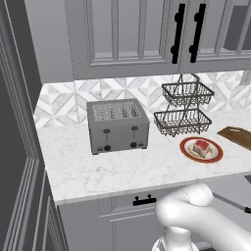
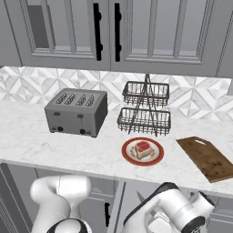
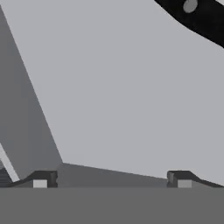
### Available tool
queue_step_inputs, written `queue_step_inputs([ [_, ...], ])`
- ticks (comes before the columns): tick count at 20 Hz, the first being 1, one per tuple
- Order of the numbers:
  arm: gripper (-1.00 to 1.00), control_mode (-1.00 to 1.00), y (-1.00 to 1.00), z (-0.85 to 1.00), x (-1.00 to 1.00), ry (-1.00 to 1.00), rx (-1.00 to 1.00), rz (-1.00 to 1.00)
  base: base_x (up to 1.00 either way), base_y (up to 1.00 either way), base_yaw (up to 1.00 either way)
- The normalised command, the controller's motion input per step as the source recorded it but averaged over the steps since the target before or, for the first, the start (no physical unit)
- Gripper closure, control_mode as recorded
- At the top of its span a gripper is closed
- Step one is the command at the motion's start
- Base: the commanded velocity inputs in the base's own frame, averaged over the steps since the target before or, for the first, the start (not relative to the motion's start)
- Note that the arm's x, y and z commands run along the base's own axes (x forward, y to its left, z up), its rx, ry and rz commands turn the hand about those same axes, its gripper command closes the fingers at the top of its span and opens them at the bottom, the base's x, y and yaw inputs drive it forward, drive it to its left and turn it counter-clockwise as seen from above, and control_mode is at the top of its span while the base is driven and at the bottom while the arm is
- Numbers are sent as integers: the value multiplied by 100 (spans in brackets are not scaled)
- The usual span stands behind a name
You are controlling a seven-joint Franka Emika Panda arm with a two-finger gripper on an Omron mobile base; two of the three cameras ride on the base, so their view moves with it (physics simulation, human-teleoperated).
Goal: Pick up the knife from the drawer and place it on the cutting board. Then place the meat from the plate to the cutting board.
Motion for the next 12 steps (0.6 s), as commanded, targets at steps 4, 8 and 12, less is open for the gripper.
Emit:
queue_step_inputs([
  [4,-100,-100,35,-7,43,-23,-7,10,0,0,0],
  [8,-100,-100,2,-14,10,-12,-8,0,0,0,0],
  [12,-100,-100,0,0,52,-2,-2,0,0,0,0],
])
